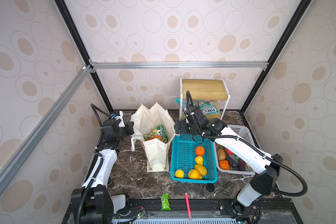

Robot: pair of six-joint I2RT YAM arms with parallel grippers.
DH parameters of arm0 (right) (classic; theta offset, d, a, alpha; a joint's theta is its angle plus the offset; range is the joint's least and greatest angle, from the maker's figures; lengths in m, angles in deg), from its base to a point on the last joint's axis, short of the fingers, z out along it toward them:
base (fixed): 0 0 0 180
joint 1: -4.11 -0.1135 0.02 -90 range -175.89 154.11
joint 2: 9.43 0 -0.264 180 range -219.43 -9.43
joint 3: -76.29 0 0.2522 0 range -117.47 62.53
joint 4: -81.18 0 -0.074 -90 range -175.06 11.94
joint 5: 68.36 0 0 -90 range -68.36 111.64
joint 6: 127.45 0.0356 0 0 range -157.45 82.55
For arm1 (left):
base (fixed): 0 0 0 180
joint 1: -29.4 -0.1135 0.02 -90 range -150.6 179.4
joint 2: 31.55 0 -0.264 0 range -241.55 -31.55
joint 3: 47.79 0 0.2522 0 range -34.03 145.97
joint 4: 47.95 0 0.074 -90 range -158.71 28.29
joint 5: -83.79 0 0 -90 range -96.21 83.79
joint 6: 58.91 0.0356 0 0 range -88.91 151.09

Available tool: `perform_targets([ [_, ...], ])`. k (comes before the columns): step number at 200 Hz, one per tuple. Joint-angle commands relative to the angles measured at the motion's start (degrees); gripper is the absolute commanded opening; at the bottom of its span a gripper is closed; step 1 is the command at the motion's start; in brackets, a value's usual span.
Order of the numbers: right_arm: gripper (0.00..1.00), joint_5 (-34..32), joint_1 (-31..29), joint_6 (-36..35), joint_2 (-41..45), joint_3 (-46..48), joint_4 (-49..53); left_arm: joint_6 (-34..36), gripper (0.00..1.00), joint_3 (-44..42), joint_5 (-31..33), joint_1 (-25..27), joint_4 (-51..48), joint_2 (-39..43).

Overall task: Place the food into the grocery bag and tie it
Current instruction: 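Raise the right gripper out of the bag and move it toward the white basket, then lower the right gripper into the white basket onto the brown potato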

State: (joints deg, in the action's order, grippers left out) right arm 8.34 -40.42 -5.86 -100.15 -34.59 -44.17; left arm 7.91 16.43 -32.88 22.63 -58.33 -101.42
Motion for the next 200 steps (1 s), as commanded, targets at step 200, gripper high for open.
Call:
perform_targets([
  [200,0.87,1.6,28.2,18.0,25.6,26.4,8.2,-1.1,0.00,-0.8,-3.5,-0.2,2.2,1.6],
])
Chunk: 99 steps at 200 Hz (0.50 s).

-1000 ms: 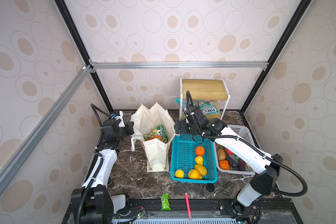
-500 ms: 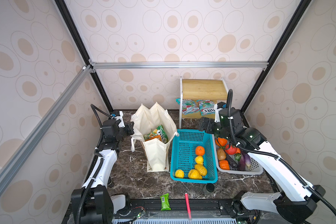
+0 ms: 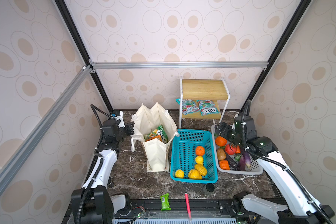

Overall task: Place the food into the grocery bag and tie it
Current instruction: 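Lower the right gripper into the white basket onto the brown potato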

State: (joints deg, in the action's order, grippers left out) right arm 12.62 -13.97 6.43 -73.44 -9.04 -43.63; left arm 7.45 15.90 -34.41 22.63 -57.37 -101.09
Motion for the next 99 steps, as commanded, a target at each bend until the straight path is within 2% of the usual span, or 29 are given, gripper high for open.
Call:
perform_targets([
  [1,0.87,-2.6,1.7,5.8,-1.1,1.1,7.7,-0.6,0.00,-0.3,-2.0,-0.2,1.3,1.2],
  [18,0.85,-1.4,2.5,7.2,-0.1,4.8,7.3,-0.6,0.00,-0.2,-2.1,-0.2,1.2,1.1],
  [70,0.77,-3.4,4.9,9.8,0.8,12.7,12.2,-1.0,0.00,-0.2,-2.5,-0.2,1.4,1.0],
  [99,0.76,0.0,5.9,10.6,1.5,17.1,10.7,-1.1,0.00,-0.3,-2.6,-0.2,1.5,1.0],
])
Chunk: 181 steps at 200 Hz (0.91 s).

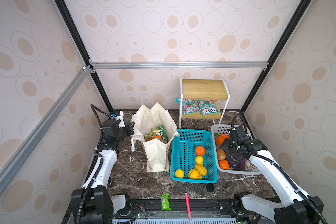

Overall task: Place the food into the grocery bag and tie it
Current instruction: 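Lower the right gripper into the white basket onto the brown potato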

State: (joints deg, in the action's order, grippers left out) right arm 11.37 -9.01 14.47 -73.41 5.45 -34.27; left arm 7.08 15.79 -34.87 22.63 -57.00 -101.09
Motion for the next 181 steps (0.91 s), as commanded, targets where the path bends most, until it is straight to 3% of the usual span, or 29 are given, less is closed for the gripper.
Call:
perform_targets([
  [1,0.75,1.3,0.9,2.6,1.5,2.8,1.4,-0.7,0.00,-0.2,-2.2,-0.1,1.1,1.0],
  [73,0.73,9.1,7.8,0.6,-2.8,9.0,-7.3,-0.7,0.00,-0.2,-2.1,-0.2,1.1,1.0],
  [181,0.78,8.3,7.9,-4.2,-15.2,6.4,-12.2,-0.6,0.00,-0.2,-1.9,-0.2,0.9,0.5],
])
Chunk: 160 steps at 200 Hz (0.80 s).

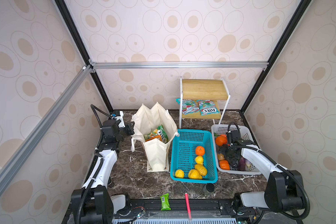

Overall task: Place the food into the grocery bag and tie it
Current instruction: 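Lower the right gripper into the white basket onto the brown potato, then close the right gripper on the brown potato and lift it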

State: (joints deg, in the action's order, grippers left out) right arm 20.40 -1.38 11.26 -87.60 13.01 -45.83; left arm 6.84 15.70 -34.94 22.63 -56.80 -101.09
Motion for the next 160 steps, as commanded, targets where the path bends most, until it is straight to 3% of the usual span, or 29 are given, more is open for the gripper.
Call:
perform_targets([
  [1,0.78,-0.8,0.3,-1.0,-1.1,-1.1,-0.6,-0.4,0.00,-0.1,-1.8,-0.1,0.7,0.5],
  [84,0.81,-1.1,0.3,-2.5,-4.9,0.3,-3.9,-0.2,0.00,0.0,-1.7,-0.1,0.5,0.1],
  [160,0.71,0.0,0.6,-3.0,-5.4,2.0,-7.0,-0.2,0.00,0.0,-1.8,-0.1,0.5,-0.1],
])
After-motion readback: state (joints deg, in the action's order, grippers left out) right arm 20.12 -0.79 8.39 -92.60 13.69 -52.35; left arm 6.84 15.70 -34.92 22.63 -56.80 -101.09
